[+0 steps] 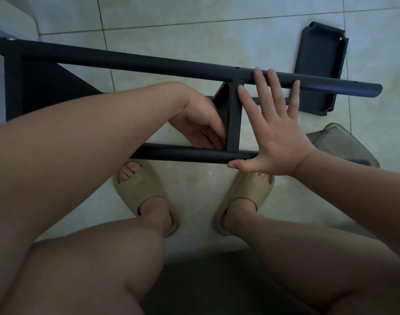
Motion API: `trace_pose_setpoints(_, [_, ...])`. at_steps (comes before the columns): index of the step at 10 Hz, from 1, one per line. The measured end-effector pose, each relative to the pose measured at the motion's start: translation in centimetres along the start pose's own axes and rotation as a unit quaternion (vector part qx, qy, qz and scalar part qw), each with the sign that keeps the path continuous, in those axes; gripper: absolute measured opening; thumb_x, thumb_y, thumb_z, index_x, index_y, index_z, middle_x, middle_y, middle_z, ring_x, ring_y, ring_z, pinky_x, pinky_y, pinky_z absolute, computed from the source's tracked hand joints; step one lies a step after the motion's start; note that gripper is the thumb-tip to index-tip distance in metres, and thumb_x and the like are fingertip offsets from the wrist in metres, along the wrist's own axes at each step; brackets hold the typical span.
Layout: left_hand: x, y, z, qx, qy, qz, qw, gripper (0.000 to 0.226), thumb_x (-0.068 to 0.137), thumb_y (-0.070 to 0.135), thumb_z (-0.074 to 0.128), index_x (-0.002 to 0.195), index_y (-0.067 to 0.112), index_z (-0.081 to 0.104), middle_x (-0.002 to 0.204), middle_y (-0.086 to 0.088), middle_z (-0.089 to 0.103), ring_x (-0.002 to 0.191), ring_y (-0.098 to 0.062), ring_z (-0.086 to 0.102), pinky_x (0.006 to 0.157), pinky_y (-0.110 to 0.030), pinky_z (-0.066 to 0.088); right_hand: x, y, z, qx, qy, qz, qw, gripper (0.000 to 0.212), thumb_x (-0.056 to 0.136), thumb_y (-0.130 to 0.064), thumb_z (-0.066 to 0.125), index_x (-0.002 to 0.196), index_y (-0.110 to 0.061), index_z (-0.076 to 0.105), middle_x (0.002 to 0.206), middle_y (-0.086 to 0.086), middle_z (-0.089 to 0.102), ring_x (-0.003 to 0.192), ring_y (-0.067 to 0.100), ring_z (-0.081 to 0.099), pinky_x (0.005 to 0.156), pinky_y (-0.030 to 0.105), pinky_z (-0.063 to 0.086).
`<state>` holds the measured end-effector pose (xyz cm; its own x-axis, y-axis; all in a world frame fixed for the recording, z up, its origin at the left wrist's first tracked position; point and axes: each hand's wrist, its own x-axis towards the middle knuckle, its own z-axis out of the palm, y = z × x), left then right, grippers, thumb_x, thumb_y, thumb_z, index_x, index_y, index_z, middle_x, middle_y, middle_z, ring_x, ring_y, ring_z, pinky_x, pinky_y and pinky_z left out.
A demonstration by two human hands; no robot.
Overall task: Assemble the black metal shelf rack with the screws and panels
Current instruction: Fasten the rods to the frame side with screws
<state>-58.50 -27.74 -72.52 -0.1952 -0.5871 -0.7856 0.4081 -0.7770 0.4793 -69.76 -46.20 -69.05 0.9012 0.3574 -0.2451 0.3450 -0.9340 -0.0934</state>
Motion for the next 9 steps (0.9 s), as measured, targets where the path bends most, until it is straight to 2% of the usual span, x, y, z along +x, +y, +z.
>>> trace_pose_setpoints(1, [0.05, 0.34, -0.19, 0.049, 0.021, -0.021, 0.998, 0.015, 0.091, 0.026, 0.067, 0.102, 0.022, 0.075, 0.105, 0.004, 0.076, 0.097, -0.013, 0.069, 0.088, -0.03, 0.051, 0.01, 0.02, -0.02, -0.001, -0.001, -0.001, 1.0, 0.13, 0.07, -0.095, 0.042, 0.162, -0.009, 0.009, 0.167, 0.028, 0.001, 0.154, 0.049, -0.003, 0.114, 0.078, -0.002])
trace_pose_setpoints(2, [0.67, 0.74, 0.18, 0.06, 0.03, -0.013, 0.998, 0.01, 0.091, 0.016, 0.066, 0.095, 0.021, 0.074, 0.089, 0.005, 0.075, 0.082, -0.011, 0.065, 0.079, -0.027, 0.049, 0.02, -0.01, -0.02, -0.001, 0.001, -0.001, 1.0, 0.13, 0.07, -0.095, 0.042, 0.162, -0.009, 0.01, 0.167, 0.028, 0.001, 0.154, 0.049, -0.002, 0.114, 0.078, -0.002])
trace_pose_setpoints(3, [0.79, 0.89, 0.2, 0.06, 0.026, -0.013, 0.998, 0.014, 0.091, 0.011, 0.064, 0.104, 0.017, 0.07, 0.084, 0.005, 0.073, 0.077, -0.01, 0.063, 0.078, -0.026, 0.049, 0.0, -0.01, 0.02, 0.0, 0.004, -0.002, 1.0, 0.13, 0.071, -0.095, 0.041, 0.162, -0.009, 0.011, 0.166, 0.029, 0.002, 0.153, 0.049, -0.001, 0.114, 0.077, -0.002])
trace_pose_setpoints(4, [0.58, 0.87, 0.09, 0.057, 0.022, -0.007, 0.998, 0.018, 0.091, 0.009, 0.065, 0.105, 0.017, 0.071, 0.09, 0.004, 0.073, 0.08, -0.011, 0.063, 0.081, -0.026, 0.049, 0.0, -0.02, 0.04, 0.002, 0.004, -0.002, 1.0, 0.13, 0.07, -0.095, 0.041, 0.162, -0.008, 0.011, 0.166, 0.029, 0.002, 0.153, 0.049, -0.001, 0.114, 0.077, -0.003])
trace_pose_setpoints(5, [0.45, 0.7, -0.13, 0.051, 0.015, -0.001, 0.999, 0.023, 0.089, 0.009, 0.066, 0.109, 0.019, 0.071, 0.103, 0.002, 0.074, 0.091, -0.012, 0.065, 0.087, -0.029, 0.05, 0.01, -0.04, 0.0, 0.002, 0.004, -0.002, 1.0, 0.13, 0.07, -0.094, 0.044, 0.162, -0.009, 0.011, 0.166, 0.028, 0.002, 0.154, 0.049, -0.002, 0.114, 0.077, -0.003])
trace_pose_setpoints(6, [0.51, 0.5, -0.18, 0.045, 0.014, -0.009, 0.999, 0.019, 0.089, 0.016, 0.068, 0.106, 0.022, 0.074, 0.112, 0.001, 0.074, 0.101, -0.015, 0.068, 0.094, -0.034, 0.052, -0.02, -0.03, -0.07, 0.0, 0.0, 0.0, 1.0, 0.131, 0.069, -0.094, 0.044, 0.162, -0.009, 0.011, 0.167, 0.028, 0.001, 0.154, 0.049, -0.002, 0.114, 0.077, -0.003])
trace_pose_setpoints(7, [0.7, 0.45, 0.02, 0.053, 0.006, -0.015, 0.998, 0.015, 0.089, 0.018, 0.068, 0.101, 0.021, 0.076, 0.107, 0.0, 0.075, 0.093, -0.014, 0.071, 0.09, -0.033, 0.052, -0.11, -0.05, -0.1, -0.003, -0.006, 0.003, 1.0, 0.131, 0.069, -0.095, 0.043, 0.163, -0.008, 0.01, 0.167, 0.028, 0.001, 0.154, 0.049, -0.003, 0.114, 0.077, -0.002])
trace_pose_setpoints(8, [0.85, 0.58, 0.16, 0.044, 0.001, -0.012, 0.999, 0.012, 0.089, 0.013, 0.066, 0.092, 0.019, 0.077, 0.093, 0.0, 0.075, 0.081, -0.014, 0.069, 0.082, -0.029, 0.053, -0.05, -0.08, -0.18, 0.0, -0.005, 0.003, 1.0, 0.131, 0.069, -0.094, 0.043, 0.162, -0.008, 0.011, 0.167, 0.028, 0.001, 0.154, 0.049, -0.003, 0.114, 0.077, -0.003])
trace_pose_setpoints(9, [0.8, 0.65, 0.07, 0.039, 0.016, -0.005, 0.999, 0.012, 0.09, 0.008, 0.065, 0.097, 0.014, 0.073, 0.086, 0.0, 0.072, 0.077, -0.013, 0.062, 0.084, -0.029, 0.05, 0.0, -0.1, -0.16, 0.001, -0.003, 0.002, 1.0, 0.131, 0.069, -0.094, 0.044, 0.162, -0.009, 0.011, 0.167, 0.028, 0.001, 0.154, 0.049, -0.003, 0.114, 0.077, -0.003])
